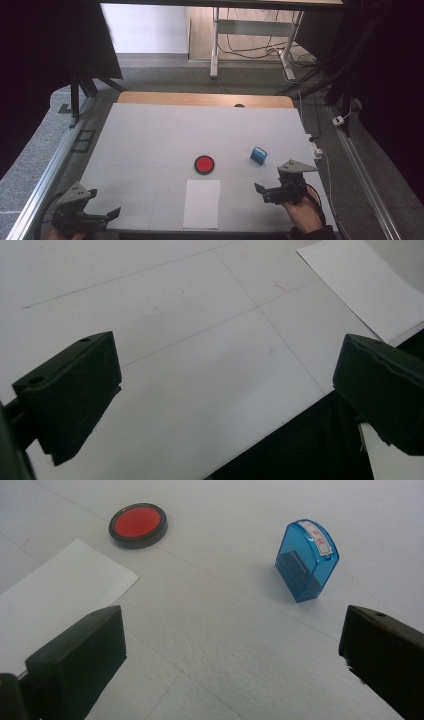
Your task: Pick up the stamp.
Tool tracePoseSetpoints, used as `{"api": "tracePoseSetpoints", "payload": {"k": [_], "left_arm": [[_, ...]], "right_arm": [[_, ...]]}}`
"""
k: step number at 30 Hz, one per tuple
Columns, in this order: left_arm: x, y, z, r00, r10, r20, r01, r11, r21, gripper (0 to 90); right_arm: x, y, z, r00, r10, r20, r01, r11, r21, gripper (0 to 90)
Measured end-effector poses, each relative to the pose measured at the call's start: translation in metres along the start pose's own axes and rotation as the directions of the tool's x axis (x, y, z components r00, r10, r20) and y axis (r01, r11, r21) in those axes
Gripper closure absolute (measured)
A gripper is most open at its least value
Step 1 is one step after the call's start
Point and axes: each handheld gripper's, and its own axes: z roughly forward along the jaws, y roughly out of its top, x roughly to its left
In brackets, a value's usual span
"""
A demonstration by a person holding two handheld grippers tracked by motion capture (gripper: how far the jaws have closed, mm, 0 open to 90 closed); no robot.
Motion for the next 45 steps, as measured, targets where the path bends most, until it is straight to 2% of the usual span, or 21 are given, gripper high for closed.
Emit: {"api": "tracePoseSetpoints", "payload": {"k": [10,20,25,45], "left_arm": [[0.002,0.000,0.000,0.9997,-0.019,0.012,0.019,0.9998,-0.006,0.0],[0.002,0.000,0.001,0.9997,-0.017,0.016,0.017,0.9998,0.004,0.0],[0.002,0.000,0.002,0.9998,-0.013,0.017,0.013,0.9999,0.008,0.0],[0.002,0.001,0.002,0.9997,-0.009,0.023,0.009,0.9998,0.016,0.0]], "right_arm": [[-0.005,0.008,0.009,0.9997,0.019,0.017,-0.019,1.000,0.001,0.0],[-0.015,0.016,0.024,0.9992,0.011,0.037,-0.012,0.999,0.031,0.0],[-0.021,0.019,0.029,0.9988,0.029,0.039,-0.030,0.999,0.033,0.0],[-0.041,0.031,0.054,0.9986,-0.003,0.053,-0.001,0.998,0.065,0.0]]}}
